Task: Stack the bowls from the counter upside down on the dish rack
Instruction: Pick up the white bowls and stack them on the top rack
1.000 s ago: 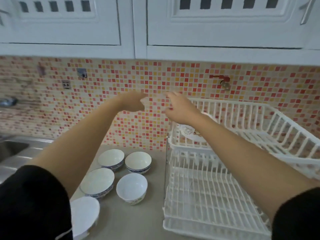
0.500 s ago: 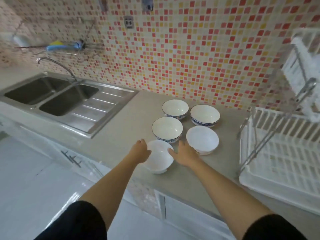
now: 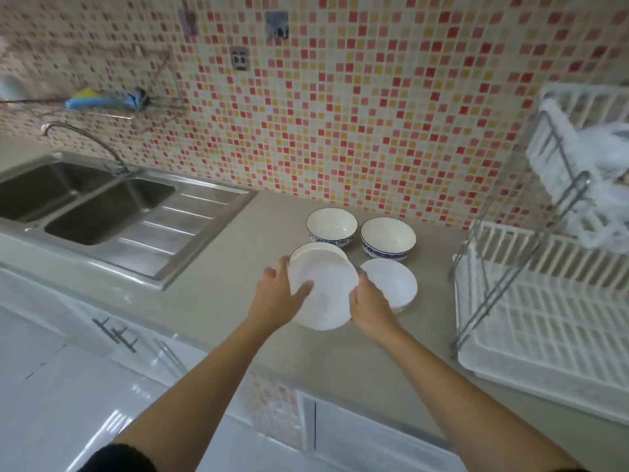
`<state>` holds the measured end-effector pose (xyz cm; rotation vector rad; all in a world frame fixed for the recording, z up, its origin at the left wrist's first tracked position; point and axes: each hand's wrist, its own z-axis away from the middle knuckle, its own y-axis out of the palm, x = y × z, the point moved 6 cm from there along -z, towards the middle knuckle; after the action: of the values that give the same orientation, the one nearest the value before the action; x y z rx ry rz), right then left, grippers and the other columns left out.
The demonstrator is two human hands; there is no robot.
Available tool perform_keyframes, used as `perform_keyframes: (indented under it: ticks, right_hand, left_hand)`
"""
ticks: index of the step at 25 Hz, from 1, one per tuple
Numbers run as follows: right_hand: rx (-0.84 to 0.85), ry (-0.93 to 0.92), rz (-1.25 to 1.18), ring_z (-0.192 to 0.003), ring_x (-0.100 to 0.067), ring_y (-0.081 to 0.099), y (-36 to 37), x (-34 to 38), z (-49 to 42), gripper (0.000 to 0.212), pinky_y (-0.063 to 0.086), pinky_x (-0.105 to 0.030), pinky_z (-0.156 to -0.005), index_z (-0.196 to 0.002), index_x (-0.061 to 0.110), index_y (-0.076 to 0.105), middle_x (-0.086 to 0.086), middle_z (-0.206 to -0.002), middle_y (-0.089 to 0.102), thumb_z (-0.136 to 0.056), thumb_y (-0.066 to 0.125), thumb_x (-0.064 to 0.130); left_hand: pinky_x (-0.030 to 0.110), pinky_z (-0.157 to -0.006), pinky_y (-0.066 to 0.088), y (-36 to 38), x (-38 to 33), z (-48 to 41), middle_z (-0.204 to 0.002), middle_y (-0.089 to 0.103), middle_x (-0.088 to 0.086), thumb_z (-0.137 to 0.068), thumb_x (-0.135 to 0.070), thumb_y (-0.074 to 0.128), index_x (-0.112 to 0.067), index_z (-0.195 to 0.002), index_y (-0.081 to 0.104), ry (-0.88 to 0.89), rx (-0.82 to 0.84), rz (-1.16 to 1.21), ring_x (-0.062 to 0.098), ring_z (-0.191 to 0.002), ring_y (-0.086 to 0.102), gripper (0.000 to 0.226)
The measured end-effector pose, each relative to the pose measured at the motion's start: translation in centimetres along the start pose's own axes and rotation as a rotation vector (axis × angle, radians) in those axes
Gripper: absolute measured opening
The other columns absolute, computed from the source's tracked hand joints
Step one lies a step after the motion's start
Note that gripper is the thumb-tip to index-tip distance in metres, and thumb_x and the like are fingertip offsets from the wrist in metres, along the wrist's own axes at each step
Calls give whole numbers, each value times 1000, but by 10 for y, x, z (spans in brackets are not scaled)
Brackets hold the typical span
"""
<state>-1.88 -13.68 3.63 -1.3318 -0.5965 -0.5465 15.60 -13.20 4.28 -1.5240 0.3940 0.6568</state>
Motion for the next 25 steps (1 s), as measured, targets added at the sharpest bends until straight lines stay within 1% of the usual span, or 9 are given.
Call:
perform_keyframes:
  ticks: [3,6,8,10,12,14,18,22,25]
  right_hand:
    - [-241,-245,239,-119,-39,48,-88,47,15,69,43,-47,-95,-150,21,12,-13,-146,31,-92,37,-5]
    - [-433,-422,312,-141,-35,27,-167,79,45,73,32,-46,-110,-152,23,5,-8,-159,9,-93,39,-5]
    - [-651,-532,410,-133,-33,42,-213,90,70,77,44,-44,-101,-150,28,10,-10,-157,19,-92,56,6]
    - [-729,-668,364,-136,-28,39,-260,94,98,63,41,-42,-104,-149,29,22,-8,-157,23,-95,54,29]
    - [-689,-737,208,-144,-9,19,-309,88,117,58,24,-32,-115,-147,38,23,2,-159,16,-93,36,55]
    - [-680,-703,32,-142,4,14,-364,68,127,60,18,-27,-118,-144,51,17,8,-159,15,-88,35,62]
    - [-461,-459,-89,-134,-16,44,-448,5,106,96,37,-47,-111,-147,45,10,5,-150,40,-68,52,79]
    - [-409,-355,48,-126,-8,43,-494,-55,86,100,41,-30,-103,-148,32,20,4,-150,38,-65,70,59]
    - [-304,-248,116,-131,-17,43,-490,-96,54,100,41,-35,-104,-148,34,19,4,-153,32,-69,79,45]
  left_hand:
    - [28,-94,39,-57,-91,-1,-134,50,5,-96,-52,34,-28,-138,39,310,-136,268,22,-123,49,48]
    - [17,-74,40,-96,-173,8,-113,52,-10,-89,-64,34,-26,-120,42,469,-117,400,7,-98,55,50]
    - [13,-70,48,-111,-217,16,-111,57,-10,-74,-72,40,-29,-117,35,578,-88,485,2,-91,59,61]
    - [23,-81,56,-114,-262,22,-121,58,-4,-71,-69,48,-38,-128,31,690,-17,601,9,-100,65,67]
    - [25,-82,57,-117,-308,31,-121,58,-8,-74,-62,51,-51,-130,33,816,31,685,8,-103,66,60]
    - [26,-82,57,-112,-354,38,-122,60,-7,-76,-59,52,-48,-130,40,919,52,697,8,-105,65,57]
    - [33,-85,58,-80,-428,34,-118,60,-3,-75,-54,61,-38,-123,43,1007,103,614,18,-110,63,54]
    - [45,-97,52,-27,-486,9,-129,55,-1,-69,-50,76,-26,-124,41,974,178,271,19,-118,56,69]
    - [48,-105,44,11,-500,-12,-145,44,-1,-69,-48,78,-32,-136,30,895,257,-8,23,-128,49,85]
